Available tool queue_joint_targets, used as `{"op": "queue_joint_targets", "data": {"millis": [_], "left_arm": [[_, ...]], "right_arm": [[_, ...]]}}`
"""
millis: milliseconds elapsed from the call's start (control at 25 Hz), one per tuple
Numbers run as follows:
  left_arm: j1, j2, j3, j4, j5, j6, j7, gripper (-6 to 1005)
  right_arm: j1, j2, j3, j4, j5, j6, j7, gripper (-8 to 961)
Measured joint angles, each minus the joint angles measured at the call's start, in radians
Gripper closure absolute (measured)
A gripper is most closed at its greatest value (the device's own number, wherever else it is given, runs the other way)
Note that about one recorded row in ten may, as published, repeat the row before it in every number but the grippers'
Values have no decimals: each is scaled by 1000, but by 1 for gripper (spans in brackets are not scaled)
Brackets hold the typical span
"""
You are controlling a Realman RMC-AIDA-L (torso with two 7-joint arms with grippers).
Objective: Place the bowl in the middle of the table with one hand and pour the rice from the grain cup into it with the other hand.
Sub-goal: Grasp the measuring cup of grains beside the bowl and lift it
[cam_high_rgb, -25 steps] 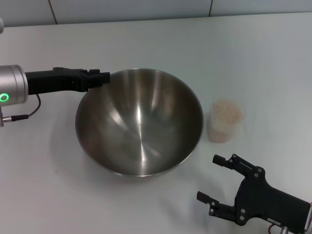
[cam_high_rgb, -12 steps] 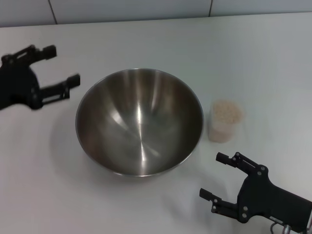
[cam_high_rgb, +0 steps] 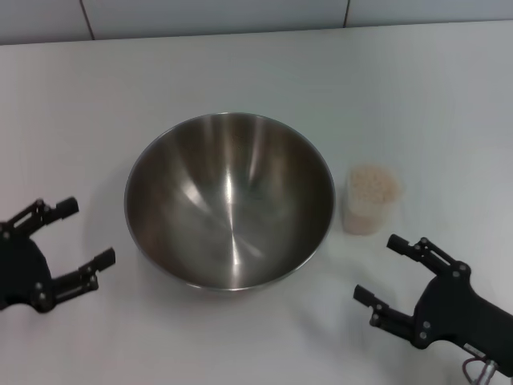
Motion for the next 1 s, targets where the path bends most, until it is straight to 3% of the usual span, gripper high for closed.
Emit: {"op": "queue_joint_targets", "data": {"millis": [80,160,200,560,1000], "left_arm": [[0,0,0,0,0,0,0,137],[4,10,-7,-68,4,0,53,137],[6,23,-19,-157,17,-15,115,137],[-2,17,-18,-166,45,-19,118,137],[-7,15,-19,-163,46,-15,109,137]], "right_arm": [[-11,1,31,-1,0,1,0,116],[-21,1,73,-1,0,8,0,117],[-25,2,99,-2,0,11,0,117],[-37,6,367,73,0,154,-110,117],[25,6,419,107,0,254,-130,117]]}}
